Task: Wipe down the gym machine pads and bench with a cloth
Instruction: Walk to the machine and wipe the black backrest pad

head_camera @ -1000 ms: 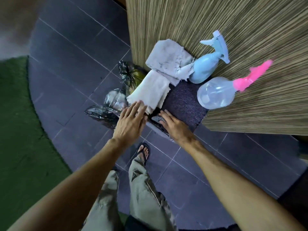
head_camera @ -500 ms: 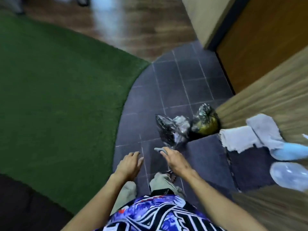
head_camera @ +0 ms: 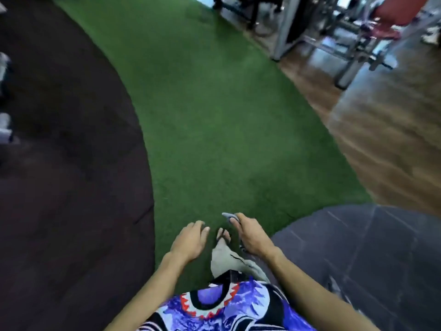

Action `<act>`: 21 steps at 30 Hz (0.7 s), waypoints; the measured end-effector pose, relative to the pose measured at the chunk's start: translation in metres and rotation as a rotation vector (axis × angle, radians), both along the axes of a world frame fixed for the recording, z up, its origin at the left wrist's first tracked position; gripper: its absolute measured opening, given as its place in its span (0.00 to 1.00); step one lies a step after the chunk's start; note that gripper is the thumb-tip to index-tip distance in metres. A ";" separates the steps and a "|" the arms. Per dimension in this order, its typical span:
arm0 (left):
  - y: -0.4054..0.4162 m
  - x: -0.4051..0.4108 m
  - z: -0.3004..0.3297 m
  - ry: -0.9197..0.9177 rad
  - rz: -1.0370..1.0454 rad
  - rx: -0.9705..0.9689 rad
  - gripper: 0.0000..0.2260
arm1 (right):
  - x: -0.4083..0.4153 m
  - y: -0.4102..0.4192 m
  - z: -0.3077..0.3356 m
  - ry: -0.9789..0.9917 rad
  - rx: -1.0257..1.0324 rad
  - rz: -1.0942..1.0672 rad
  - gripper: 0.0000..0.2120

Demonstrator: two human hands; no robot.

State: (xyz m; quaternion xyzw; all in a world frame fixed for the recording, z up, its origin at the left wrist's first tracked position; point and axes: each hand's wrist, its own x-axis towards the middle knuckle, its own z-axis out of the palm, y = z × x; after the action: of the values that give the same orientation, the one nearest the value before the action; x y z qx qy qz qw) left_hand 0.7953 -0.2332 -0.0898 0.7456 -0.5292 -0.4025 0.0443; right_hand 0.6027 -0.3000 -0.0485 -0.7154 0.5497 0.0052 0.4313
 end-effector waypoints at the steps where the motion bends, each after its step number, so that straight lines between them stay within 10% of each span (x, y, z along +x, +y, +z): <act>1: -0.008 0.018 -0.001 0.001 0.045 0.005 0.17 | 0.023 -0.016 -0.001 0.003 0.010 0.041 0.16; 13: -0.187 0.241 0.000 0.045 0.468 0.126 0.18 | 0.281 -0.263 -0.018 0.039 0.039 0.436 0.17; 18: -0.257 0.326 -0.002 0.149 0.641 0.111 0.15 | 0.373 -0.355 -0.046 -0.009 0.011 0.482 0.43; 21: -0.307 0.395 -0.002 0.180 0.686 0.140 0.16 | 0.442 -0.408 -0.062 0.029 0.045 0.462 0.36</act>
State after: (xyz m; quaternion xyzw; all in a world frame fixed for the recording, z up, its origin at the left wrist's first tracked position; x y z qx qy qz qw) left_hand 1.1901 -0.5405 -0.0915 0.8427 -0.2135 -0.4634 0.1720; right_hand 1.0446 -0.7076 -0.1104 -0.8122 0.3774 0.1264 0.4266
